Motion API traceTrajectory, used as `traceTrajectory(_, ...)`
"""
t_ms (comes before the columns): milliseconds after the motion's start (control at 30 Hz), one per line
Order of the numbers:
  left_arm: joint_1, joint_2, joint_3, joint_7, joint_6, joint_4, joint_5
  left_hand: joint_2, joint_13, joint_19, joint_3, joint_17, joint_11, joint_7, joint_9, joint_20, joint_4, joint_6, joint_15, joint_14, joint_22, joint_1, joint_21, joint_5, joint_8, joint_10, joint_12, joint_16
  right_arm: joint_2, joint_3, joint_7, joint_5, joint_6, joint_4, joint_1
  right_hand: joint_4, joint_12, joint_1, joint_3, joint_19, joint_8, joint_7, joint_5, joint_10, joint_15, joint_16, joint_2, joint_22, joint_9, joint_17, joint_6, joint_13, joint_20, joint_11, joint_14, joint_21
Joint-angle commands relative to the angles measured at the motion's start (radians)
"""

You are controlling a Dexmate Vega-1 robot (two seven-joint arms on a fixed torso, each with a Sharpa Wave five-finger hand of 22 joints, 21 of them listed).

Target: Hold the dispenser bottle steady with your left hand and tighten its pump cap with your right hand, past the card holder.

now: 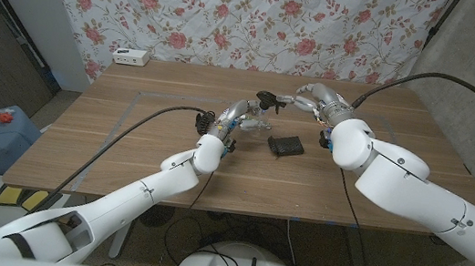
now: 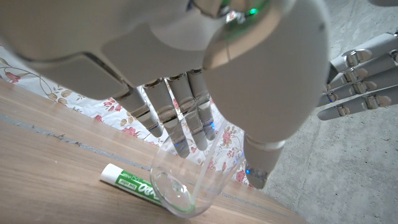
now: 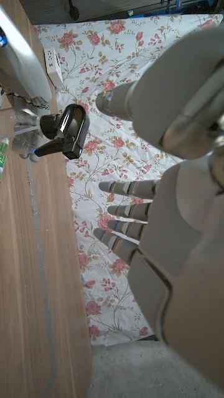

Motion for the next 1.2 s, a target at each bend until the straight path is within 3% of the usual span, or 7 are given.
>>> traceTrajectory(33,-0.028,-0.015,0.017,-0.001,-0.005,0.04,0.006,0.146,0.004,0.007,0.059,0.001,-0.002,0.0,0.005,-0.106,0.047,0.178,-0.08,0.016,0.002,-0.02,0.0,0.006,0.005,0.007,0.001,0.0,0.025,-0.1,0.025,-0.04,-0.072,0.024,0.094,-0.004,0.005,-0.003,0.001,0.008,0.008,0.0,-0.003,0.009,0.001,0.005,-0.001,0.004,0.002,0.003,0.015,0.002,0.0,0.001,0.008,0.004)
traceTrajectory(500,-0.033,-0.022,0.028,0.01,0.006,0.045,0.017,0.147,0.008,0.007,0.064,0.002,-0.003,-0.001,0.005,-0.106,0.046,0.18,-0.079,0.017,0.002,-0.024,0.0,0.007,0.005,0.008,-0.001,0.0,0.054,-0.192,0.025,-0.073,-0.117,0.051,0.172,-0.001,0.007,-0.014,-0.006,0.011,0.019,0.003,-0.012,0.02,0.004,0.007,-0.008,0.004,0.008,0.004,0.04,0.002,0.0,0.005,0.016,0.005)
traceTrajectory(1200,-0.028,-0.024,0.034,0.012,-0.001,0.043,0.013,0.149,0.015,0.007,0.071,0.003,-0.002,-0.001,0.005,-0.106,0.043,0.182,-0.079,0.019,0.002,-0.025,0.0,0.008,0.004,0.013,-0.003,0.0,0.11,-0.367,0.012,-0.11,-0.255,0.093,0.318,-0.002,0.012,-0.023,-0.008,0.03,0.063,0.009,-0.021,0.061,-0.007,0.012,-0.011,0.004,0.023,0.003,0.141,0.002,-0.007,0.0,0.05,0.009)
